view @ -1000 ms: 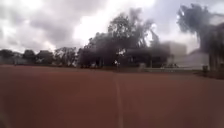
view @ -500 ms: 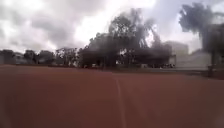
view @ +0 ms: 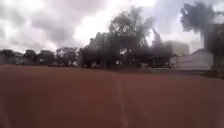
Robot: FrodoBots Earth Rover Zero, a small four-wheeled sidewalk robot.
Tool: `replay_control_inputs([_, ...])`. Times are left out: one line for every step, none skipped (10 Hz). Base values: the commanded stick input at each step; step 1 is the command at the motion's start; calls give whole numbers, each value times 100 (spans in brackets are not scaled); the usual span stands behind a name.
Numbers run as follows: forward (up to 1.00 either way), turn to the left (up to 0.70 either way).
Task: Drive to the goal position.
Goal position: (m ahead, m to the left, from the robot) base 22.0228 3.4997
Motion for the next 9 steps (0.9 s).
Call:
replay_control_inputs([70, 0])
replay_control_inputs([70, 0])
replay_control_inputs([70, 0])
replay_control_inputs([70, 0])
replay_control_inputs([70, 0])
replay_control_inputs([70, 0])
replay_control_inputs([70, 0])
replay_control_inputs([70, 0])
replay_control_inputs([70, 0])
